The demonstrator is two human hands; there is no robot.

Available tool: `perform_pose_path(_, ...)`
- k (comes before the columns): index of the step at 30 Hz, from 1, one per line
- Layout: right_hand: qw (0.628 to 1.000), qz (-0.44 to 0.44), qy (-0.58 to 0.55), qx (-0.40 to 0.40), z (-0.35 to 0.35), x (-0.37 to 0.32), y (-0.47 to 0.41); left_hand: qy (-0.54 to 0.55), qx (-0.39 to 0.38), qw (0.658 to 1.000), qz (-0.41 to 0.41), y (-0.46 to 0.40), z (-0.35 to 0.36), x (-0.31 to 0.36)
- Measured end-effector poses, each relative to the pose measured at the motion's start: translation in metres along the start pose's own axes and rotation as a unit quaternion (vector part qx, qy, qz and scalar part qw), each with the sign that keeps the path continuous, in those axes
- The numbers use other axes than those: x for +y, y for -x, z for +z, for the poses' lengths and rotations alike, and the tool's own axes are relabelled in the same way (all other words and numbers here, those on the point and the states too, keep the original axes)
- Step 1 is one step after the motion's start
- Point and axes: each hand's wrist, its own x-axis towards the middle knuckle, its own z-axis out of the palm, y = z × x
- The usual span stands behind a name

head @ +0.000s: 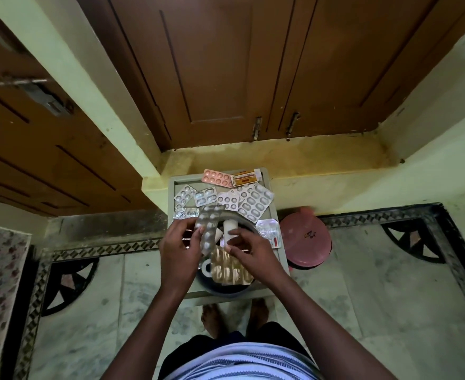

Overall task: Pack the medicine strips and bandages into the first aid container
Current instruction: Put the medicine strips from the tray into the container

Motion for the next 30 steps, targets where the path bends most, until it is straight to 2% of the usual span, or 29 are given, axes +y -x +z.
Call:
perform_pose_path(4,0.995,0.009,0.075,-0.059,0.011,0.010,-0.002,0.014,-0.007,1.000,-0.018,-0.001,-0.002,-0.004)
perform_pose_path(6,0.997,0.011,0.063,-0.033,0.013,0.014,-0.002,0.040,-0.018,0.997,-0.064,0.001,0.002,-0.004)
perform_pose_path(9,0.998,0.026,-0.027,0.045,0.007,0.012,0.000,0.076,-0.049,0.983,-0.158,0.010,0.015,-0.008)
perform_pose_path(12,0.995,0.024,-0.065,0.074,-0.002,0.007,0.002,0.058,-0.086,0.977,-0.189,0.024,0.031,-0.012)
perform_pose_path(16,0.994,0.014,0.059,0.089,-0.003,0.007,0.002,-0.065,-0.127,0.983,-0.113,0.032,0.041,-0.021)
perform_pose_path(19,0.988,-0.024,0.132,0.073,0.004,0.007,-0.002,-0.142,-0.140,0.978,-0.066,0.034,0.040,-0.028)
perform_pose_path(26,0.970,-0.009,0.244,0.020,0.019,0.011,-0.007,-0.132,-0.174,0.975,-0.031,0.039,0.032,-0.039)
perform_pose_path(30,0.944,0.015,0.329,-0.005,0.015,0.013,-0.009,-0.196,-0.231,0.952,0.034,0.041,0.032,-0.050)
